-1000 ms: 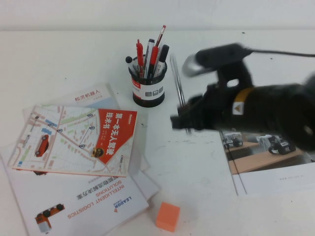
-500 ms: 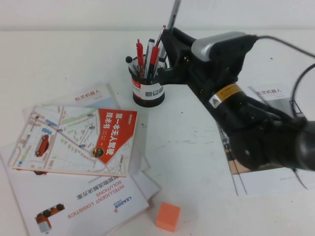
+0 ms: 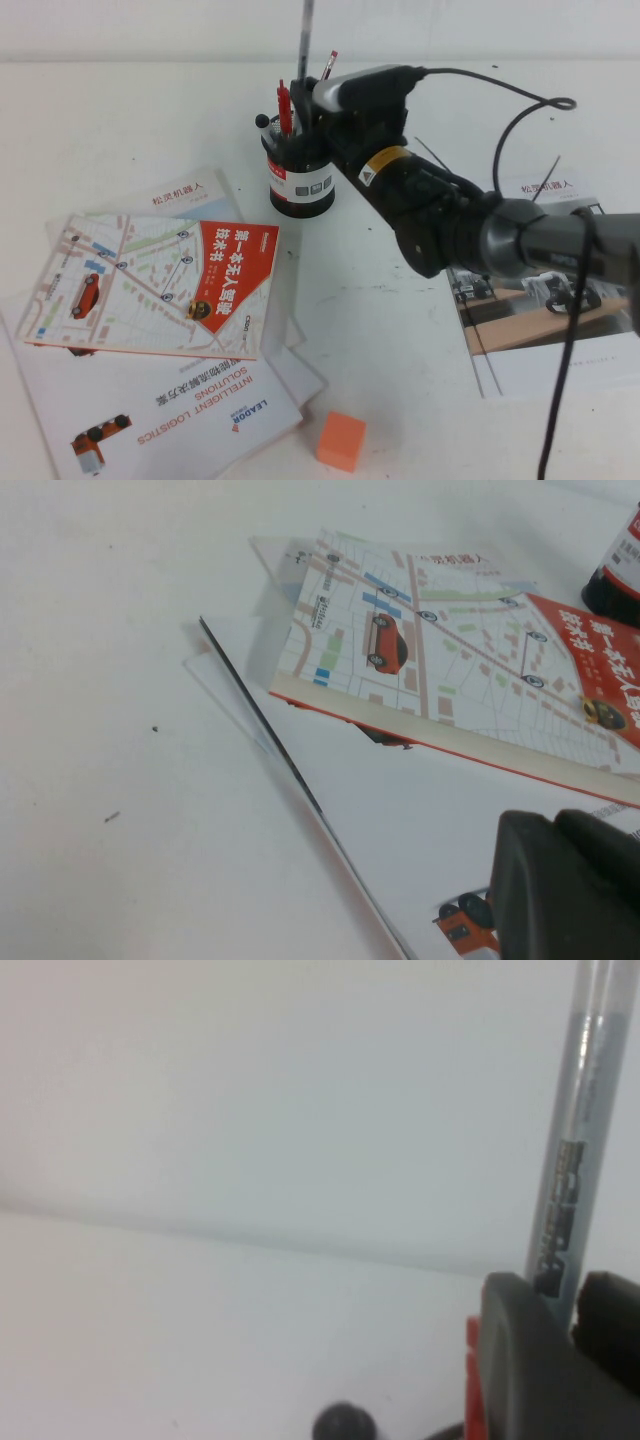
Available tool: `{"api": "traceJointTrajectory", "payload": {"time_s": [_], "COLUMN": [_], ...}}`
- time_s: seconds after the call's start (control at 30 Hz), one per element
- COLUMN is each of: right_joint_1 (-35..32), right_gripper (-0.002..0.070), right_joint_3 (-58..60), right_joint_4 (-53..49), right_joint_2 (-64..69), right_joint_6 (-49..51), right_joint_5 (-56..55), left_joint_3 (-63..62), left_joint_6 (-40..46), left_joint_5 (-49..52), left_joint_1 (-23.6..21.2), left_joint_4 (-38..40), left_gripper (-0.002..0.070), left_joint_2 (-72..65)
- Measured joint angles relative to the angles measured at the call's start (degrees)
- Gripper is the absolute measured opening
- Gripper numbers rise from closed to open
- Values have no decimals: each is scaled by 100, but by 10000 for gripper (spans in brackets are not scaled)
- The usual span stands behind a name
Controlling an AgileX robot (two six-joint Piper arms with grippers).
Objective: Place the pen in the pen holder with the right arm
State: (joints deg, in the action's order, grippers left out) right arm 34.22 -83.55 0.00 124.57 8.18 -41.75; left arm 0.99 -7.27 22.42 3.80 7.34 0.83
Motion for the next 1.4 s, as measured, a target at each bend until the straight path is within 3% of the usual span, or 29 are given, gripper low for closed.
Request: {"api": "traceJointTrajectory", "payload": {"time_s": [0.13,0.33,0.43,0.5,0.63,0.73,1.4], "right_joint_1": [-10,-122,-165,-187,-177,-154,-154], "right_gripper": [104,309,337,300,71,8,-19], "right_joint_3": [-258,-324,-324,-324,-313,-185,3906], "right_joint_4": [0,291,541,614,651,655,572], "right_joint_2": [222,297,274,143,-515,-1194,-5383], "right_joint_6": [-392,-495,-436,-356,-322,-322,-332], "right_joint_5": [188,293,304,432,1244,2037,2667], "left_joint_3": [0,0,0,0,0,0,0], "left_joint_6": [0,0,0,0,0,0,0], "left_joint_5": [0,0,0,0,0,0,0], "left_joint_1": [0,0,0,0,0,0,0], "left_joint_4": [0,0,0,0,0,0,0], "left_gripper": [-3,-3,-3,-3,-3,-3,-3], "left_joint_2": [0,0,0,0,0,0,0]}}
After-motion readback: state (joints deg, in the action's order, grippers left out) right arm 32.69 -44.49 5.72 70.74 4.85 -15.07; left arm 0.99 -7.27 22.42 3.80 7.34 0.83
